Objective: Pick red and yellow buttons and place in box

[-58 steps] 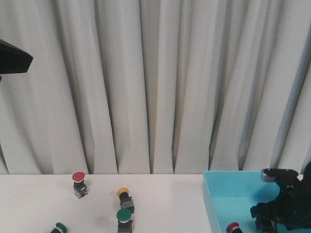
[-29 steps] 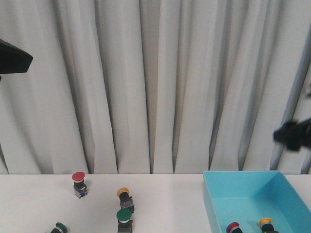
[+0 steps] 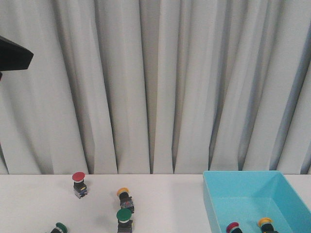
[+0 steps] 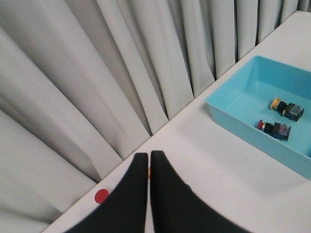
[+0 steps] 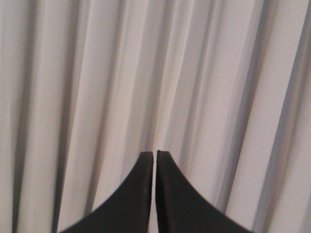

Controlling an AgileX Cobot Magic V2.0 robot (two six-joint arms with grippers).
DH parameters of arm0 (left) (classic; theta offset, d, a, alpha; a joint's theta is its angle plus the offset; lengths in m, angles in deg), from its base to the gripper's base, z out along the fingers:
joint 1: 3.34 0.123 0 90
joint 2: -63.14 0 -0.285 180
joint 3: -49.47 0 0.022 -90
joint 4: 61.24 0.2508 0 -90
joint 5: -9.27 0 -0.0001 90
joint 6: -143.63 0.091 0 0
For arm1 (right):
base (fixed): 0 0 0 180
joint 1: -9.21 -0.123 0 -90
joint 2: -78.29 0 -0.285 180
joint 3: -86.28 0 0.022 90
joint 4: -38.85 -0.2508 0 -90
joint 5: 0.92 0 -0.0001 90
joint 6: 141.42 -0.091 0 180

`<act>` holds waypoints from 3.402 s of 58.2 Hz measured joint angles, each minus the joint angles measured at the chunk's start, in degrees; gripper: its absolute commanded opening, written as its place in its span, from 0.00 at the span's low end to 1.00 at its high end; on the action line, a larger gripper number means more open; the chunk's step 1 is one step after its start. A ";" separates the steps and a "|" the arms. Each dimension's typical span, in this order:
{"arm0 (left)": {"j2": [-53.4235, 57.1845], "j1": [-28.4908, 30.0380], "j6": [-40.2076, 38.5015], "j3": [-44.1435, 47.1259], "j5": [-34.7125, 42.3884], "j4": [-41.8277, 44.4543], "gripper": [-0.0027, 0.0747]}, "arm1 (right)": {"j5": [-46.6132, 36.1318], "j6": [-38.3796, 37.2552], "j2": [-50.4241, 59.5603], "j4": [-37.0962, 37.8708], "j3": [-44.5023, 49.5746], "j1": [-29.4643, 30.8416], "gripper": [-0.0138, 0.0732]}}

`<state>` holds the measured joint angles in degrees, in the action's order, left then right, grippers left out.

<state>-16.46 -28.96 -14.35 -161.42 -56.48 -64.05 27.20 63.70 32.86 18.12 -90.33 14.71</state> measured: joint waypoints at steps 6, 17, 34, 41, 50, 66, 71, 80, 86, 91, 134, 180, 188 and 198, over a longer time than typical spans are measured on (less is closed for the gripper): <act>0.00 0.00 0.00 0.00 0.00 0.00 0.03 | 1.78 0.18 1.75 0.00 0.00 0.00 0.15; 0.00 0.00 0.00 0.00 0.00 0.00 0.03 | 2.81 0.18 1.90 0.00 0.00 0.00 0.15; 0.00 0.00 0.00 0.00 0.00 0.00 0.03 | 2.95 0.18 1.90 0.00 0.00 0.00 0.15; 0.00 0.00 0.00 0.00 0.00 0.00 0.03 | 2.95 0.18 1.90 0.00 0.00 0.00 0.15; 0.00 0.00 0.00 0.00 0.00 0.00 0.03 | 2.95 0.18 1.90 0.00 0.00 0.00 0.15; 0.22 0.00 0.00 1.73 0.29 0.26 0.03 | 2.95 0.21 1.90 0.00 0.00 0.00 0.15; 3.61 0.00 0.06 6.31 1.91 0.33 0.03 | 2.95 0.21 1.90 0.00 0.00 0.00 0.15; 17.20 0.00 0.53 24.30 15.92 -0.06 0.03 | 2.95 0.21 1.90 0.00 0.00 0.00 0.15; 29.49 0.00 0.78 43.71 30.58 -0.14 0.03 | 2.95 0.21 1.90 0.00 0.00 0.00 0.15; 39.46 0.00 0.21 61.18 42.39 -0.14 0.03 | 2.95 0.21 1.90 0.00 0.00 0.00 0.15; 72.50 17.41 -10.02 109.65 56.16 -0.52 0.03 | 2.99 0.21 1.90 0.00 0.00 0.00 0.15; 72.50 29.34 -10.02 109.65 55.84 -0.52 0.03 | 2.99 0.21 1.90 0.00 0.00 0.00 0.15; 72.50 29.34 -10.02 109.65 55.73 -0.52 0.03 | 2.99 0.21 1.90 0.00 0.00 0.00 0.15; 72.50 29.34 -10.02 109.65 55.71 -0.52 0.03 | 2.99 0.21 1.90 0.00 0.00 0.00 0.15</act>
<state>56.03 0.38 -24.37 -51.77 -0.76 -64.56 30.19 63.91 34.76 18.12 -90.33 14.71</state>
